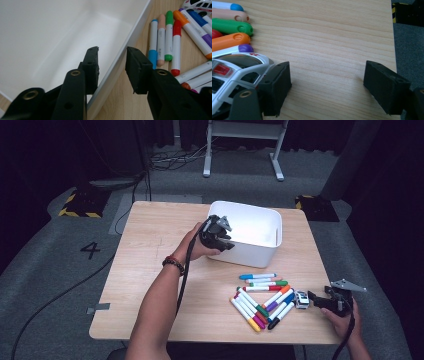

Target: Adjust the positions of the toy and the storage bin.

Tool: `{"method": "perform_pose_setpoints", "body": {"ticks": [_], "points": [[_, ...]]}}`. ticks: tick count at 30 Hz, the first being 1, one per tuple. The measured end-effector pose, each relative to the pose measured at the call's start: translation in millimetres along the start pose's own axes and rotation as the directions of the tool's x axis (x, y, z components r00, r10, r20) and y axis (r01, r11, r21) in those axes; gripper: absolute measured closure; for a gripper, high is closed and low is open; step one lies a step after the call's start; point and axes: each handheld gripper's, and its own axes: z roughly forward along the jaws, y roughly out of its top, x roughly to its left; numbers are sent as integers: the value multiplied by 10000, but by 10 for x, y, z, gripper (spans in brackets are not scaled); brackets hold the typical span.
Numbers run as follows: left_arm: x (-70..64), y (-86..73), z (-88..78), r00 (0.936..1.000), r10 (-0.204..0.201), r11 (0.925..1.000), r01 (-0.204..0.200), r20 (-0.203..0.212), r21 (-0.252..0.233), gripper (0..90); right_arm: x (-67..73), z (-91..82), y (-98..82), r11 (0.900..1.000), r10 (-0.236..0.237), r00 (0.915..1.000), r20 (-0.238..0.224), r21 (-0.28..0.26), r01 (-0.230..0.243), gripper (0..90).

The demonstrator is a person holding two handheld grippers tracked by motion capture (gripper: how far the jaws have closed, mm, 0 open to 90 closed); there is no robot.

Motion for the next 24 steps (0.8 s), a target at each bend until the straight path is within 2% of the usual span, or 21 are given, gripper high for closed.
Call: {"method": "perform_pose_setpoints", "body": {"ticks": [1, 4, 6, 8, 11, 13, 14, 18, 20, 24], "points": [[4, -26, -8, 9998, -177, 9998, 177, -7, -94, 666, 0, 0, 0, 10000, 3, 10000, -2, -2, -3, 222], [16, -93, -45, 9995, -266, 9996, 265, -187, -54, 724, -1, 1, 0, 10000, -17, 10000, -10, -13, 17, 222], [6, -132, -83, 9994, -313, 9995, 315, -147, 83, 739, 0, 0, 0, 10000, -2, 10000, -1, -4, 2, 222], [-13, -161, -125, 9988, -374, 9993, 375, -309, 38, 741, -1, 0, 0, 10000, 0, 10000, -4, -5, 0, 222], [-76, -208, -198, 9982, -362, 9991, 372, -486, 209, 748, 1, -1, 1, 10000, 19, 10000, -4, 8, -19, 222], [-128, -253, -247, 9972, -532, 9980, 549, -521, 316, 750, 0, 0, 0, 10000, -2, 10000, 3, 4, 2, 222], [-142, -272, -264, 9973, -423, 9987, 439, -599, 245, 754, 0, 0, 0, 10000, -3, 10000, 4, 2, 3, 222], [-222, -360, -344, 9959, -708, 9973, 719, -560, 170, 765, 0, 0, 0, 10000, -7, 10000, 4, 1, 7, 222], [-275, -400, -381, 9939, -810, 9965, 824, -745, 158, 773, 0, 0, 0, 10000, -8, 10000, 3, 2, 8, 222], [-382, -458, -433, 9911, -1058, 9943, 1064, -805, 30, 787, 1, 0, 0, 10000, -5, 10000, 4, 3, 5, 222]]}}
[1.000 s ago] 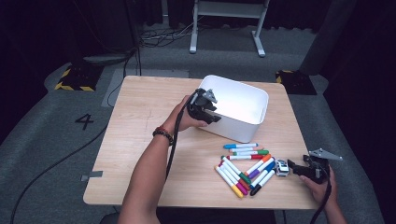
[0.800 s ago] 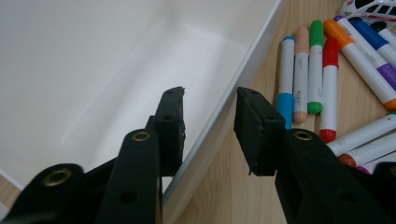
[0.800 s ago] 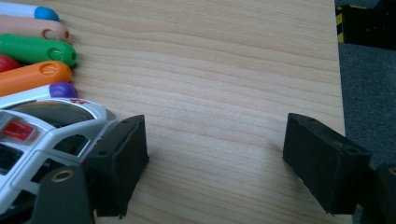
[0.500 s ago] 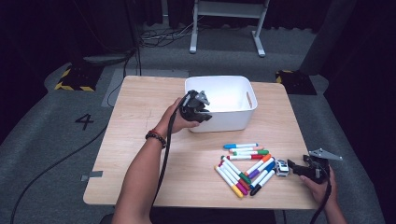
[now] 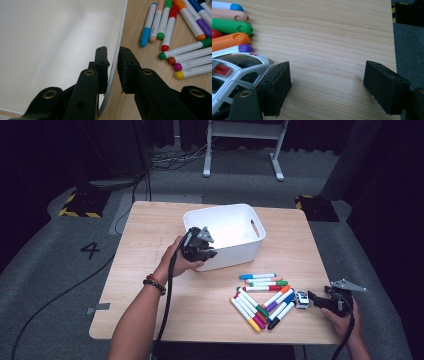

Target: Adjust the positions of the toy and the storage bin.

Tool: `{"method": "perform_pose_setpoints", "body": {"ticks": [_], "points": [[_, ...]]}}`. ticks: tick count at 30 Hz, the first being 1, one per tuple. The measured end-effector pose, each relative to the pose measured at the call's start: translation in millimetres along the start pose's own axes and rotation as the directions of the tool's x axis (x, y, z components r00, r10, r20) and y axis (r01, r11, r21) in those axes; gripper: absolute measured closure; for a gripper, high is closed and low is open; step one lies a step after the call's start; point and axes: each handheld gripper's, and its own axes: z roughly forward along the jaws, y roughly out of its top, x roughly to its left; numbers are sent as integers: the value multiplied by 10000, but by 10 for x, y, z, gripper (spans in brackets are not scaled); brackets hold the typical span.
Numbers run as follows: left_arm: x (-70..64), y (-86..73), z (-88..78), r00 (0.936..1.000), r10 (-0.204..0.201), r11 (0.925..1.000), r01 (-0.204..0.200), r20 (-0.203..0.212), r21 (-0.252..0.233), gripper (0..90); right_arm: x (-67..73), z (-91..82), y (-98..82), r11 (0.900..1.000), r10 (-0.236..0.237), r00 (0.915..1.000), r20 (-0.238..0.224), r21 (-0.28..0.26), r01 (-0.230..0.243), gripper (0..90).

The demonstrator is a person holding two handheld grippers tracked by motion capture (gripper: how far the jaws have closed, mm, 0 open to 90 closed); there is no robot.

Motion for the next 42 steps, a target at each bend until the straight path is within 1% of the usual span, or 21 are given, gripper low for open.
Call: {"method": "perform_pose_setpoints", "body": {"ticks": [3, 5, 9, 11, 12, 16, 18, 21, 25, 29, 30, 31, 32, 33, 34, 35, 37, 38, 40, 41, 42], "points": [[-116, -47, -56, 9996, -242, 9997, 244, -152, 84, 792, 0, 0, 0, 10000, 1, 10000, 1, -1, -1, 222], [-157, -74, -72, 9989, -393, 9992, 393, -241, -33, 793, 0, 0, 0, 10000, 2, 10000, 0, -1, -2, 222], [-274, -122, -112, 9949, -774, 9970, 765, -640, -151, 780, 0, 1, 1, 10000, 7, 10000, 12, -3, -7, 222], [-335, -141, -129, 9925, -989, 9951, 982, -722, -132, 771, 0, 1, 1, 10000, 10, 10000, 13, -2, -10, 222], [-359, -151, -140, 9920, -948, 9954, 932, -833, -236, 771, 0, 1, 1, 10000, 10, 10000, 12, -3, -10, 222], [-470, -202, -176, 9878, -1351, 9901, 1315, -771, -498, 749, 0, 1, 1, 10000, 9, 10000, 13, -2, -9, 222], [-528, -217, -202, 9889, -1305, 9910, 1280, -712, -391, 726, 0, 1, 1, 10000, 5, 10000, 13, -4, -5, 222], [-612, -233, -215, 9880, -1299, 9906, 1256, -831, -547, 699, 0, 1, 1, 10000, 7, 10000, 14, -1, -7, 222], [-668, -232, -209, 9878, -1278, 9909, 1233, -893, -536, 686, 0, 1, 1, 10000, 4, 10000, 15, -3, -4, 222], [-763, -202, -170, 9905, -1215, 9919, 1188, -652, -440, 680, 0, 1, 1, 10000, 6, 10000, 16, -1, -6, 222], [-786, -193, -161, 9903, -1148, 9929, 1121, -782, -390, 681, 1, 1, 1, 10000, 12, 10000, 13, -3, -12, 222], [-805, -185, -151, 9919, -1108, 9935, 1088, -621, -337, 675, 0, 1, 1, 10000, 7, 10000, 14, -2, -7, 222], [-819, -179, -138, 9923, -1043, 9939, 1017, -665, -421, 671, 0, 1, 1, 10000, 7, 10000, 12, -3, -7, 222], [-834, -170, -129, 9920, -1125, 9933, 1107, -564, -345, 675, 0, 1, 1, 10000, 7, 10000, 14, -1, -7, 222], [-846, -162, -119, 9922, -1018, 9944, 994, -713, -363, 676, 0, 1, 1, 10000, 9, 10000, 13, -2, -9, 222], [-872, -137, -107, 9928, -1032, 9943, 1013, -606, -344, 674, 0, 1, 1, 10000, 7, 10000, 15, -3, -7, 222], [-887, -117, -88, 9939, -803, 9966, 787, -750, -244, 667, 0, 1, 1, 10000, 8, 10000, 14, -4, -8, 222], [-888, -110, -82, 9944, -787, 9967, 771, -703, -250, 658, 0, 1, 1, 10000, 8, 10000, 13, -2, -8, 222], [-893, -111, -88, 9935, -991, 9943, 966, -567, -445, 626, 0, 1, 1, 10000, 6, 10000, 14, -2, -6, 222], [-892, -116, -110, 9937, -899, 9950, 867, -675, -494, 598, 0, 1, 1, 10000, 8, 10000, 11, -3, -8, 222], [-898, -125, -138, 9924, -960, 9940, 916, -775, -595, 575, 0, 0, 1, 10000, 3, 10000, 11, -2, -3, 222]]}}
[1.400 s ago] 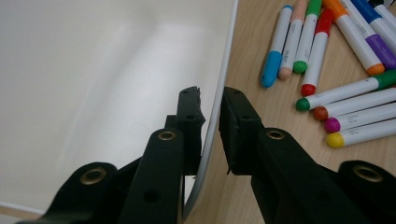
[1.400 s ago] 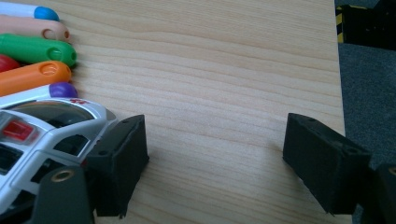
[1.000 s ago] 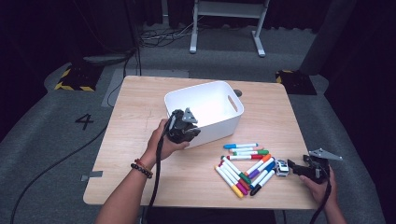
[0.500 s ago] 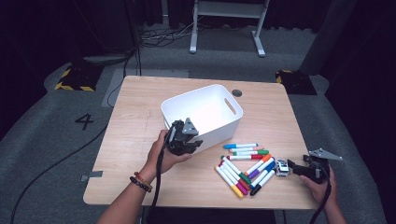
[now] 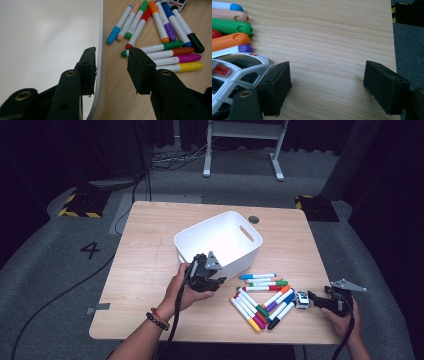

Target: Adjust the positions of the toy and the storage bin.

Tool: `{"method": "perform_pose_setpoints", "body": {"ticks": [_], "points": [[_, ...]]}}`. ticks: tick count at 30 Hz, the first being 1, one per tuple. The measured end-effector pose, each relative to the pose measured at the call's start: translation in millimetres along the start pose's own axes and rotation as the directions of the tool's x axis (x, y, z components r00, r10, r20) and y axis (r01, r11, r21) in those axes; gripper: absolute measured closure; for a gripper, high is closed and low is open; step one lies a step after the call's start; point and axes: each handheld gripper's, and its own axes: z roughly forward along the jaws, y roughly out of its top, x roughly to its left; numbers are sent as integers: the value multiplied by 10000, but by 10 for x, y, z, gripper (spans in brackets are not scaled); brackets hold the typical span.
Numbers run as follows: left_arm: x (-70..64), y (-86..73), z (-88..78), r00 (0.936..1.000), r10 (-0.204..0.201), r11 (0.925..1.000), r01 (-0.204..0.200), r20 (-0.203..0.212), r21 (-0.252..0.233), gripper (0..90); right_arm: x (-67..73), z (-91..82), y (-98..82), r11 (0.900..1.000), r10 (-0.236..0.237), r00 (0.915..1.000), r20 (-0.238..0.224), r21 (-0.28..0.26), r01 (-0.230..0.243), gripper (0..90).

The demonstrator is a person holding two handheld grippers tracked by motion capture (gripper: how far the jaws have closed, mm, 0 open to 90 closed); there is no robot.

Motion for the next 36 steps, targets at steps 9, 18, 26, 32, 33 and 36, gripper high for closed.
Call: {"method": "perform_pose_setpoints", "body": {"ticks": [9, 18, 26, 32, 33, 36], "points": [[64, -275, -436, 9988, -357, 9887, 302, -347, -1468, 337, 5, -32, -7, 9999, -33, 9995, -316, -141, 28, 242], [104, -749, -775, 9982, -372, 9767, 261, -481, -2130, 217, 32, -158, 38, 9980, -370, 9989, -287, -528, 354, 256], [288, -1280, -506, 9948, -907, 9930, 868, -472, -798, 161, 202, -471, 181, 9844, -901, 9923, -846, -1590, 758, 261], [416, -1567, -236, 9877, -1320, 9912, 1304, -843, -248, 163, 559, -615, 260, 9679, -1850, 9693, -1618, -2006, 1512, 313], [432, -1607, -193, 9862, -1422, 9898, 1410, -850, -203, 164, 621, -621, 267, 9641, -2072, 9625, -1749, -2035, 1706, 320], [436, -1658, -126, 9847, -1502, 9884, 1517, -887, 100, 164, 936, -640, 288, 9518, -2674, 9327, -2419, -2171, 2166, 359]]}}
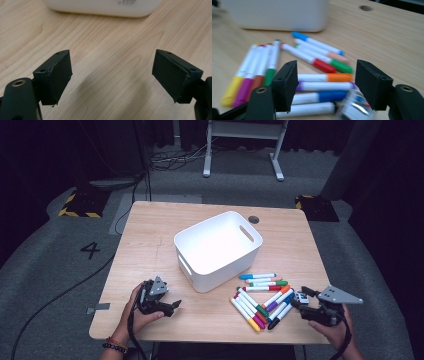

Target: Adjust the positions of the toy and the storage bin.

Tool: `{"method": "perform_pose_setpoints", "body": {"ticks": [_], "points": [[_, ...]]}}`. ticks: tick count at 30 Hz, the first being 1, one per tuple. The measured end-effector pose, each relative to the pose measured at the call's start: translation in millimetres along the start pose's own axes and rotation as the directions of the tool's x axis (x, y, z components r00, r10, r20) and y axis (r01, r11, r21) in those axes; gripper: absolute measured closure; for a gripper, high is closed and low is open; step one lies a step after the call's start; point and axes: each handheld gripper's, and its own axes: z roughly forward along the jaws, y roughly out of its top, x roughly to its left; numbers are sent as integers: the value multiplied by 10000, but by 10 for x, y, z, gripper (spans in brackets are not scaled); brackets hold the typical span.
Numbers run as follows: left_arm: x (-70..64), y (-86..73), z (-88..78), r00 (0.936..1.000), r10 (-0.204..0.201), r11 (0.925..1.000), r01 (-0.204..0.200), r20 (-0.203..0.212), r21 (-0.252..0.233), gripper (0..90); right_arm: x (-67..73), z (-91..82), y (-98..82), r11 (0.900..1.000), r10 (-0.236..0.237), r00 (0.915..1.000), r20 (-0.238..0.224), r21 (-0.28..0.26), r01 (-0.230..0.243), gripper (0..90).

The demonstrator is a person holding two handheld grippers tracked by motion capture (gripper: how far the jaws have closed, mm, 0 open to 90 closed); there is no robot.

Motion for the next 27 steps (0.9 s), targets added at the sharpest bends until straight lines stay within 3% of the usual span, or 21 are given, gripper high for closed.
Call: {"method": "perform_pose_setpoints", "body": {"ticks": [3, 7, 8, 11, 12, 16, 21, 26, 27], "points": [[22, -27, 30, 9999, -114, 9999, 115, 98, -45, 163, 253, 65, 45, 9989, -461, 9956, -817, -83, 456, 428], [76, -64, 54, 9986, -433, 9991, 433, 300, 23, 161, 604, 204, 42, 9930, -1123, 9752, -1907, 156, 1174, 491], [91, -63, 51, 9990, -412, 9990, 410, 149, 154, 164, 668, 236, 36, 9913, -1233, 9686, -2157, 193, 1305, 506], [120, -70, 52, 9967, -813, 9965, 811, 56, 180, 160, 844, 320, 15, 9865, -1448, 9517, -2707, 352, 1601, 542], [129, -68, 54, 9966, -814, 9963, 816, -87, 270, 160, 902, 355, 2, 9821, -1627, 9434, -2889, 450, 1831, 547], [120, -67, 59, 9963, -791, 9960, 804, -347, 386, 153, 1033, 439, -41, 9732, -1843, 9285, -3225, 721, 2182, 576], [117, -67, 63, 9961, -790, 9961, 805, -404, 359, 149, 1084, 522, -92, 9616, -2128, 9265, -3104, 1016, 2549, 594], [116, -67, 63, 9960, -793, 9961, 809, -421, 363, 148, 1095, 578, -105, 9620, -1893, 9315, -3106, 1317, 2394, 621], [115, -67, 63, 9959, -794, 9961, 810, -424, 361, 148, 1091, 589, -107, 9598, -1980, 9284, -3144, 1300, 2487, 630]]}}
